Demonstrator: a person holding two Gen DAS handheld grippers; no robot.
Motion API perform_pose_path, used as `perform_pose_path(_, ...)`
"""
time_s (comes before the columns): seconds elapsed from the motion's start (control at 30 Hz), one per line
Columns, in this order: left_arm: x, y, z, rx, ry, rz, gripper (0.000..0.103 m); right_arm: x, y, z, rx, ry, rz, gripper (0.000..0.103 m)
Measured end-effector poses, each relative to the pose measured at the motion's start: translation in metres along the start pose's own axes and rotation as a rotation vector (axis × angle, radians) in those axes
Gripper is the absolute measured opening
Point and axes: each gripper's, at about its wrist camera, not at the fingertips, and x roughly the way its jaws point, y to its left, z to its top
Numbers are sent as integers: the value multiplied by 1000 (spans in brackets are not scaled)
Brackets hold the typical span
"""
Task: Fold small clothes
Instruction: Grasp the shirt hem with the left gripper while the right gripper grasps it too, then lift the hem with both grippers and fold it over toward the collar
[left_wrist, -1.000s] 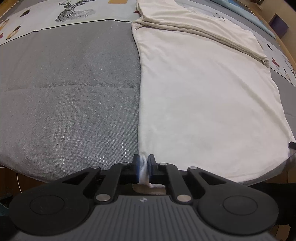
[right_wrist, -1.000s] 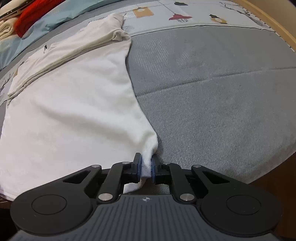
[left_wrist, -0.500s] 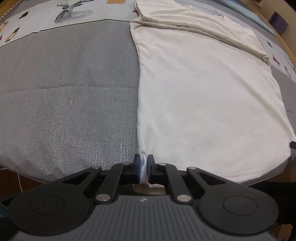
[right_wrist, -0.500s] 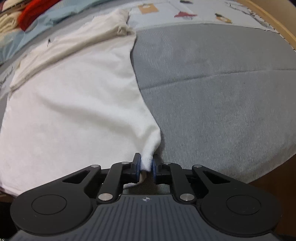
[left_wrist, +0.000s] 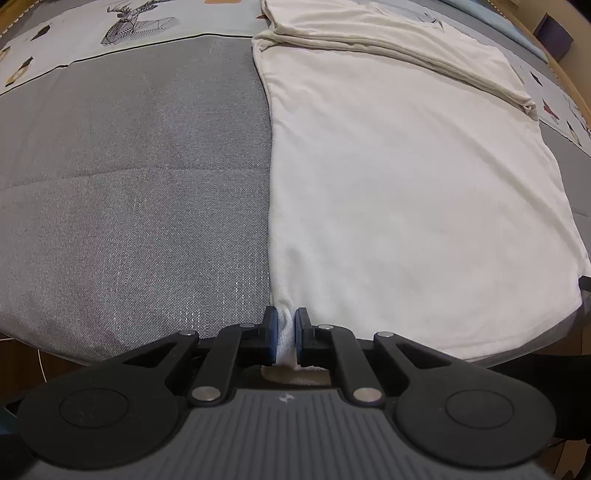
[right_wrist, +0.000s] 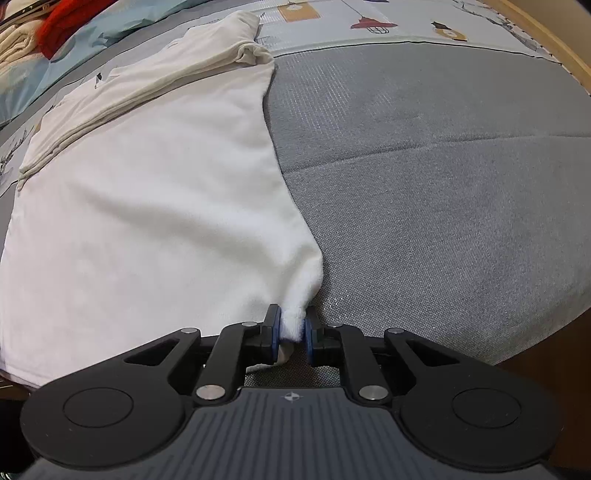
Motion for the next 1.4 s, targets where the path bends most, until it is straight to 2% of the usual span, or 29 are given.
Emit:
perform_pose_path(0.13,-1,0,0,4,-6,-2,8,-2,-1,0,8,-22,3,12)
perform_pose_path(0.27,-7,-1,-1,9,-34,-26,7,-14,-1,2,15,-87,32,12)
perform_pose_path(0.43,-30,-2,1,10,-131,-70,6,-43,-2,10,40,-206,106,11)
perform_pose_path(0.57,-57,6,10,-23,-205,-111,5,-76,-11,21,107,-308,171,11)
perform_pose_path(0.67,-85,15,14,-47,-266,-151,5,-107,-14,27,102,-388,220,10)
perform_pose_path(0.83,-144,17,5,13,-361,-181,4,-160,-23,25,113,-494,306,10)
perform_pose_path(1.03,-231,31,-37,28,-477,-265,4,-239,-33,-18,92,-647,392,9)
perform_pose_path(1.13,-268,42,-53,16,-535,-313,4,-267,-39,-35,72,-707,406,9)
perform_pose_path(1.2,-277,47,-55,-5,-546,-338,4,-269,-41,-34,65,-708,397,9)
perform_pose_path(1.27,-270,48,-46,-14,-532,-346,5,-255,-40,-22,64,-676,372,9)
perform_pose_path(1.4,-220,43,-6,-19,-443,-294,4,-206,-34,12,107,-563,304,9)
